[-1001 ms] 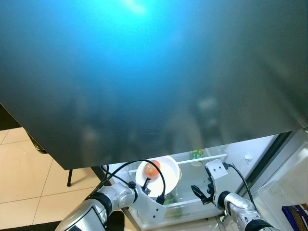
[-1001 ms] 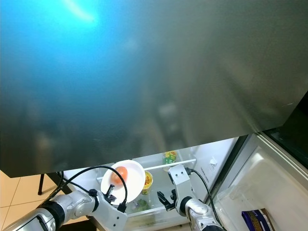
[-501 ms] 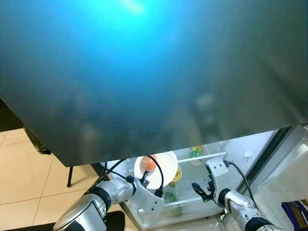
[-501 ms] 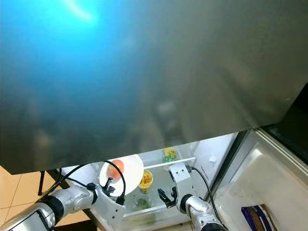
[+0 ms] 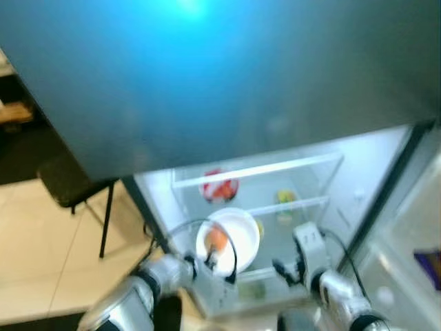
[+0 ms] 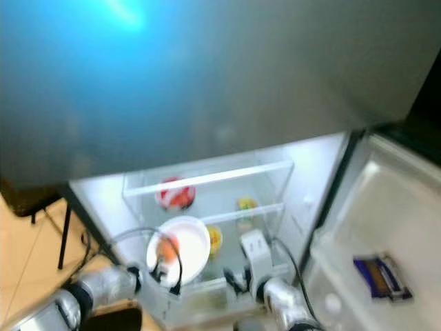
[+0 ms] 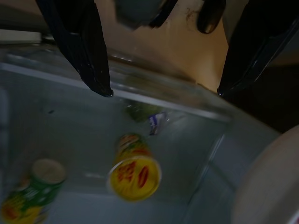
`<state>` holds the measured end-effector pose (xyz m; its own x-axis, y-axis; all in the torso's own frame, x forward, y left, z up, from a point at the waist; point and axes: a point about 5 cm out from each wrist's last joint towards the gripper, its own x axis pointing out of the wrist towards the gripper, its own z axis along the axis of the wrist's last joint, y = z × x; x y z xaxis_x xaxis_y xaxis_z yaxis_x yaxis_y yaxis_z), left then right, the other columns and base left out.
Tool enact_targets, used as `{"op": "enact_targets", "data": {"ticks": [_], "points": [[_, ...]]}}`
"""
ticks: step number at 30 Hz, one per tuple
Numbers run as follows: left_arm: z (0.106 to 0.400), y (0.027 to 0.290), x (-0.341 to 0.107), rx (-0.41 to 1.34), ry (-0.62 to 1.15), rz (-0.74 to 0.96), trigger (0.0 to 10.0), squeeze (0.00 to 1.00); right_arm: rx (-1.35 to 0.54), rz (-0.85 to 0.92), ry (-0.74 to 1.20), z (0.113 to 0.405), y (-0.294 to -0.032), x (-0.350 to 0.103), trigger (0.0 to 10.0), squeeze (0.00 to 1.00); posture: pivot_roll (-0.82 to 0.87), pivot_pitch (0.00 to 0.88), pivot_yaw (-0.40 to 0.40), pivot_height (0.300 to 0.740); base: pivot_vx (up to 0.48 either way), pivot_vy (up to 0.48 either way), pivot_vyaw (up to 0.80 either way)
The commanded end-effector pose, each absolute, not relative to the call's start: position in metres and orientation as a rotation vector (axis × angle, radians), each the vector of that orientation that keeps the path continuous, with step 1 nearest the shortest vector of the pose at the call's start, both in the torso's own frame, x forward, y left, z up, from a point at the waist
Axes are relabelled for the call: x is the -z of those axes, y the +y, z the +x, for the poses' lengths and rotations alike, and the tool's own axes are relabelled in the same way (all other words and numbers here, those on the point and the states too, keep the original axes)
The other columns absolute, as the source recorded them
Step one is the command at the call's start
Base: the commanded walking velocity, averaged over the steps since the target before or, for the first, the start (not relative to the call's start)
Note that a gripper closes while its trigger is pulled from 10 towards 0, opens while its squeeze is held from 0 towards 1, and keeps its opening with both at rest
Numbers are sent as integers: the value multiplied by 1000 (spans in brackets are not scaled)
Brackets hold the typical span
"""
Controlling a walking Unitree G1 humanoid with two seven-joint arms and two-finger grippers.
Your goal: Restocking fridge
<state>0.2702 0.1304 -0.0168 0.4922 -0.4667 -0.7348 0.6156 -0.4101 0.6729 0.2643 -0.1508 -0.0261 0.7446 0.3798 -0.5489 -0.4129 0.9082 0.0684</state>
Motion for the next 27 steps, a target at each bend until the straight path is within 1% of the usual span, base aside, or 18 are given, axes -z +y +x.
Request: {"op": "enact_targets", "data": {"ticks": [1,8,13,18,20,27], "points": [[271,129,16,1191,112,1619,10000,0,-440,-50,576,265,-148,25,10000,0,-129,0,80,605,0,0,0],[279,126,9,1155,66,1640,10000,0,-445,-49,569,266,-146,24,10000,0,-128,0,79,575,0,0,0],[287,120,0,1133,7,1642,10000,0,-443,-48,559,267,-146,23,10000,0,-127,0,80,550,0,0,0],[296,112,-11,1120,-66,1640,10000,0,-441,-19,528,269,-146,20,10000,0,-127,0,85,550,0,0,0],[296,112,-11,1120,-66,1640,10000,0,-441,-19,528,269,-146,20,10000,0,-127,0,85,550,0,0,0],[308,92,-34,1138,-224,1614,10000,0,-439,-7,511,271,-147,17,10000,0,-134,0,95,550,0,0,0]]}}
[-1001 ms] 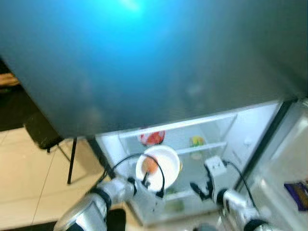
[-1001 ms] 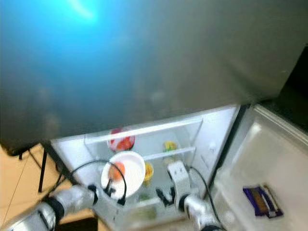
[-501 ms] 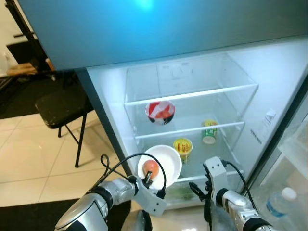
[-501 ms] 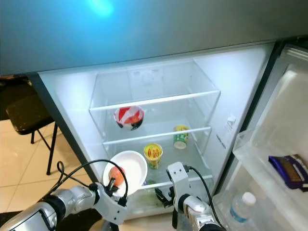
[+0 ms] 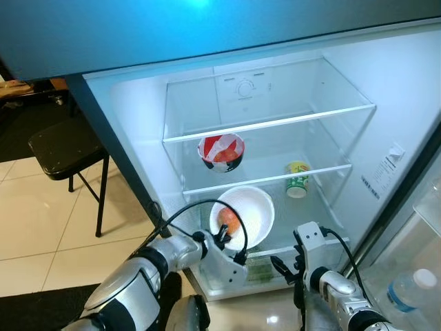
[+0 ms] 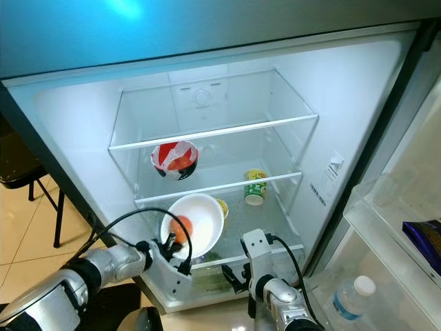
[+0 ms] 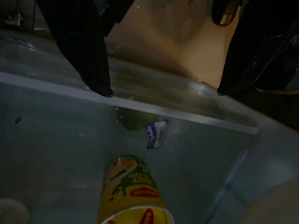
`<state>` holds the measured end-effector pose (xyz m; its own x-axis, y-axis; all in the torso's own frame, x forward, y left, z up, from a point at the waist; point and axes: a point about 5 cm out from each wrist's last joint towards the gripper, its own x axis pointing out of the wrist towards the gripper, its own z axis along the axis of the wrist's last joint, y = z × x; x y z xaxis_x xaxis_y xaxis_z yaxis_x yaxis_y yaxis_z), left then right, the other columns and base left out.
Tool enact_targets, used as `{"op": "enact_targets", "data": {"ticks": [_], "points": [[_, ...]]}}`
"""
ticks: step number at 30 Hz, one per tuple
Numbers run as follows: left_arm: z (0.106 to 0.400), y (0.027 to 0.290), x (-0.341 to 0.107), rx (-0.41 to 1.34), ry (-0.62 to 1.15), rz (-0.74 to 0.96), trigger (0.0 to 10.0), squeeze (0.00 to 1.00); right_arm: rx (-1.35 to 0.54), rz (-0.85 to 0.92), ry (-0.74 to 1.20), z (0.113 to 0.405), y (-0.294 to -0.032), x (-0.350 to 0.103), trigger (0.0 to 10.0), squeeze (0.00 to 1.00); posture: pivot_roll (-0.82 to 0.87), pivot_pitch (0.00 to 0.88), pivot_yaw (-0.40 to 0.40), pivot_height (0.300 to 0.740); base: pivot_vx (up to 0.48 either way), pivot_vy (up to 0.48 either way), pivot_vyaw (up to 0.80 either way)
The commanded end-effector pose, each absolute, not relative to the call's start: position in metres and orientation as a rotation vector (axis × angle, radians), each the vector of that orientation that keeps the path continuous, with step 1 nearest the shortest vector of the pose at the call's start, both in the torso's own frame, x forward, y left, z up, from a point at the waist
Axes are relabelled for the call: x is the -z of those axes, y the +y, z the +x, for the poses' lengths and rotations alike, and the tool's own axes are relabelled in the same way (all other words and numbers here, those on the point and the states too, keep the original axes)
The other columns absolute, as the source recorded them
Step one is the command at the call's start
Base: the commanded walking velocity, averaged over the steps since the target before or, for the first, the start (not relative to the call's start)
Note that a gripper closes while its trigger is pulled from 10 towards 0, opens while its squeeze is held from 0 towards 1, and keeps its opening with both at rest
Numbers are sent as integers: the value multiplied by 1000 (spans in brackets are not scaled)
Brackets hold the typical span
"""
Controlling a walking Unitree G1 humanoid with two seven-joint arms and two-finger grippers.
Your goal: Restocking fridge
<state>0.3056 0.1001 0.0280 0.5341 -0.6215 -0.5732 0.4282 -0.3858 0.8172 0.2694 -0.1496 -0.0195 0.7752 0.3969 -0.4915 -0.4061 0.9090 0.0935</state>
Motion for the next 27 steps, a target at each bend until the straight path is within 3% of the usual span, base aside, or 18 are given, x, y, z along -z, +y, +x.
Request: {"op": "enact_targets", "data": {"ticks": [1,14,27], "points": [[311,89,-39,1139,-250,1611,10000,0,-439,-5,509,271,-148,17,10000,0,-136,0,96,550,0,0,0],[333,69,-77,1102,-398,1622,10000,0,-437,5,490,269,-150,17,10000,0,-165,0,118,550,0,0,0],[363,78,-109,958,-265,1710,10000,0,-447,19,454,255,-149,23,10000,0,-220,84,159,550,0,0,0]]}}
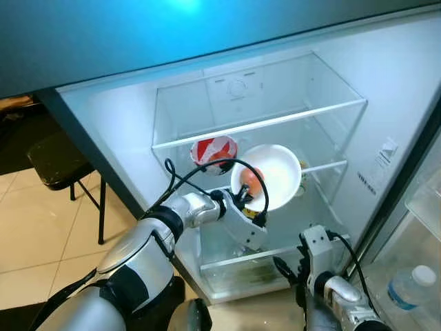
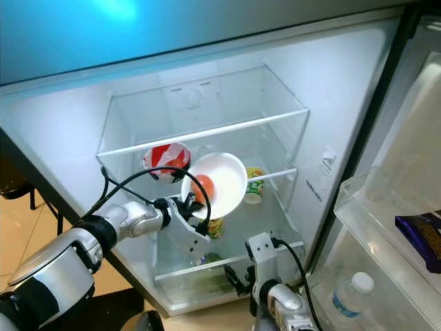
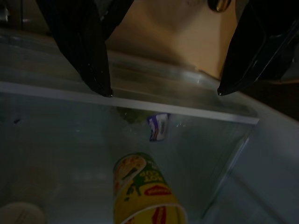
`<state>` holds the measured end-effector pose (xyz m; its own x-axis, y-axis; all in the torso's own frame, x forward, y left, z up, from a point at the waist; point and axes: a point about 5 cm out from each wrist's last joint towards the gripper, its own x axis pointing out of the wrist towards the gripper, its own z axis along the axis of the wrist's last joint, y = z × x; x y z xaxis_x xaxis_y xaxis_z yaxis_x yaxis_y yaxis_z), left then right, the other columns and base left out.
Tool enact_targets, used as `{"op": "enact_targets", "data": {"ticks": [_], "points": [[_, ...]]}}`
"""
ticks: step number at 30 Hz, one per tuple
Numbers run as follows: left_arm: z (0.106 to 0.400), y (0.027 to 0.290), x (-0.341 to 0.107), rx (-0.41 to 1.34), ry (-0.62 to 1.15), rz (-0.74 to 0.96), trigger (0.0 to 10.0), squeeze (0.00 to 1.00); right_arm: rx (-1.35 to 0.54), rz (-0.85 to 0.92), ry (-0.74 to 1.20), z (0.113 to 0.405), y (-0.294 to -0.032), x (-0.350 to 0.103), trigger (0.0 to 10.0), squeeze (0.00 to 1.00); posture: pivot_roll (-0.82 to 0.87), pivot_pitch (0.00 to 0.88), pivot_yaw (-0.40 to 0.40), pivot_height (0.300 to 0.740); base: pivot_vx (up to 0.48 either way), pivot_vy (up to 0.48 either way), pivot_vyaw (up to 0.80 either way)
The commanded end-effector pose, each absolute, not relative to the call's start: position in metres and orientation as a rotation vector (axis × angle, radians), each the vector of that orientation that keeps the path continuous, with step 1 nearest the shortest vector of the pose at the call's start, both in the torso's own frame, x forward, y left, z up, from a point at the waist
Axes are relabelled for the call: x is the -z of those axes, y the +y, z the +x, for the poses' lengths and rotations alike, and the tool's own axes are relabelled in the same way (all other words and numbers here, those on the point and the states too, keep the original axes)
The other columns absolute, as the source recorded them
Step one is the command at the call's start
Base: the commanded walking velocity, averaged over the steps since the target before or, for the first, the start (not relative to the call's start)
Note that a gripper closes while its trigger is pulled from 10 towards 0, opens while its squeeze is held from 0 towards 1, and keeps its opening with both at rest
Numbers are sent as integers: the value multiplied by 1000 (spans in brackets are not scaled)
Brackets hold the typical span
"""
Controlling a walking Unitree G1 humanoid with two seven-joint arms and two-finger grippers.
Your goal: Restocking fridge
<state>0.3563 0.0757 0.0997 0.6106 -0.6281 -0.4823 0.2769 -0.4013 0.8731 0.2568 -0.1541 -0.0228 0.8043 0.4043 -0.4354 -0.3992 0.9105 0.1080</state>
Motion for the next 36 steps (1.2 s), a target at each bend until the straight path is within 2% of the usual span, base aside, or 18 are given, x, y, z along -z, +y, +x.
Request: {"op": "enact_targets", "data": {"ticks": [1,6,12,14,21,30,36], "points": [[366,79,-112,933,-256,1707,10000,0,-448,20,448,254,-148,23,10000,0,-229,99,167,550,0,0,0],[372,79,-121,890,-233,1687,10000,0,-451,24,423,251,-145,23,10000,0,-251,141,189,550,0,0,0],[378,75,-132,863,-219,1677,10000,0,-426,13,298,254,-148,8,10000,0,-269,186,214,550,0,0,0],[382,78,-137,847,-193,1684,10000,0,-401,-1,161,262,-156,-13,10000,0,-276,202,221,550,0,0,0],[389,87,-146,789,-141,1686,10000,0,-384,-75,-44,269,-174,-58,10000,0,-286,214,222,550,0,0,0],[396,101,-157,705,-77,1657,10000,0,-410,-185,-126,265,-188,-89,10000,0,-300,222,220,550,0,0,0],[405,118,-171,626,54,1555,10000,0,-431,-263,-136,259,-193,-108,10000,0,-307,230,221,550,0,0,0]]}}
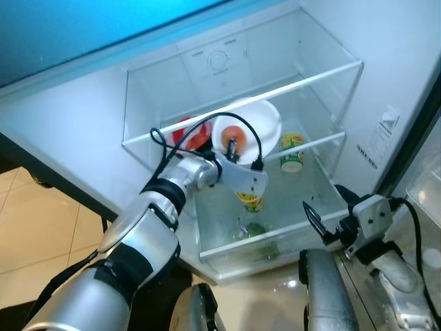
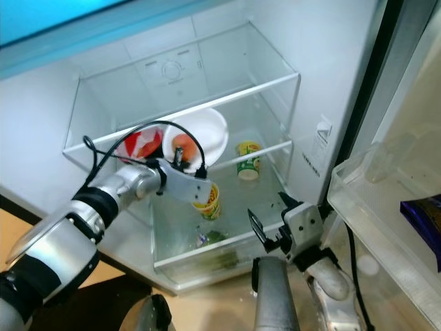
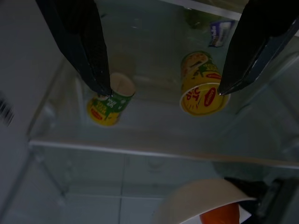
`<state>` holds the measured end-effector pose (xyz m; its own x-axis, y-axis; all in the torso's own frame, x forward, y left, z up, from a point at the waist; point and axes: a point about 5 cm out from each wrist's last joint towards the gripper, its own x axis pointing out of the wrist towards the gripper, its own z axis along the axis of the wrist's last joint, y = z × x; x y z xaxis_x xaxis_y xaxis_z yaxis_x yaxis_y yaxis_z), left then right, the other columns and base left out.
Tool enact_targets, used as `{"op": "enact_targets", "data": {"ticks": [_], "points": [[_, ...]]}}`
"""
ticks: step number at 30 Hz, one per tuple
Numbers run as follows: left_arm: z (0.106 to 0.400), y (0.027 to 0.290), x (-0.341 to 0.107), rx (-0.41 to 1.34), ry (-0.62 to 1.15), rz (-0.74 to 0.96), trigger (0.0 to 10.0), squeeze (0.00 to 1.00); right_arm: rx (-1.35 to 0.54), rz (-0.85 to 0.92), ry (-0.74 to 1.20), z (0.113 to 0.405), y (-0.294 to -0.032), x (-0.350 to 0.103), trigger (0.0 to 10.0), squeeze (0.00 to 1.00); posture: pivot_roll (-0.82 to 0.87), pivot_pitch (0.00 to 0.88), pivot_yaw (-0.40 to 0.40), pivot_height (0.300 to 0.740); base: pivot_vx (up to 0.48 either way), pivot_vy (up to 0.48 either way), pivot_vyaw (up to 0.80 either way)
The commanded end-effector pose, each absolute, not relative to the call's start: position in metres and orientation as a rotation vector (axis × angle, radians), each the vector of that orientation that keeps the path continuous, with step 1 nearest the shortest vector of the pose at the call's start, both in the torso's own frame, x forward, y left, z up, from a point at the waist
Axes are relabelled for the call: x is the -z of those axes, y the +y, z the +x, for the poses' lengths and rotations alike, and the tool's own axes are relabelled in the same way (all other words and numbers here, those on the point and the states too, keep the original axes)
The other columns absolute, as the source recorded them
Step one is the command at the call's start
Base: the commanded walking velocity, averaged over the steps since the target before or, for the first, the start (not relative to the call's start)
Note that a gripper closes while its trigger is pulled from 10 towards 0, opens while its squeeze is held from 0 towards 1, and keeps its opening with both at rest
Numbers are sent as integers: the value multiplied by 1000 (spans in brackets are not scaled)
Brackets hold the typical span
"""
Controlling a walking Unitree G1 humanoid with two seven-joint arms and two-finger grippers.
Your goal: Restocking fridge
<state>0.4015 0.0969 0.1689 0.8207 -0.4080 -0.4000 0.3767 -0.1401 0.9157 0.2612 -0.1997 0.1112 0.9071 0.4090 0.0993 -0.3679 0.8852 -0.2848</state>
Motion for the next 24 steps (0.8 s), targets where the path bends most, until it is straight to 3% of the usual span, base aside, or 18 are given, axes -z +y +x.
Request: {"op": "enact_targets", "data": {"ticks": [1,6,16,17,19,20,21,22,23,24], "points": [[405,118,-171,626,54,1555,10000,0,-431,-263,-136,259,-193,-108,10000,0,-307,230,221,550,0,0,0],[406,128,-173,613,127,1515,10000,0,-440,-280,-135,257,-192,-113,10000,0,-305,231,221,550,0,0,0],[409,128,-182,590,105,1488,10000,0,-453,-290,-137,255,-188,-124,10000,0,-307,235,219,550,0,0,0],[409,125,-183,609,100,1479,10000,267,-452,-292,-136,255,-188,-125,10000,0,-307,234,221,550,0,0,0],[409,125,-183,609,100,1479,10000,267,-452,-292,-136,255,-188,-125,10000,0,-307,234,221,550,0,0,0],[408,123,-183,625,96,1470,10000,361,-452,-294,-135,255,-188,-125,10000,0,-308,233,221,550,0,0,0],[407,120,-182,657,89,1457,10000,906,-451,-295,-135,255,-188,-126,10000,0,-308,232,221,550,0,0,0],[407,120,-182,657,89,1457,10000,906,-451,-295,-135,255,-188,-126,10000,0,-308,232,221,550,0,0,0],[406,118,-182,673,84,1455,10000,1000,-450,-297,-136,255,-188,-127,10000,0,-308,230,222,550,0,0,0],[406,116,-182,683,73,1454,10000,1000,-449,-298,-138,256,-188,-128,10000,0,-307,226,221,550,0,0,0]]}}
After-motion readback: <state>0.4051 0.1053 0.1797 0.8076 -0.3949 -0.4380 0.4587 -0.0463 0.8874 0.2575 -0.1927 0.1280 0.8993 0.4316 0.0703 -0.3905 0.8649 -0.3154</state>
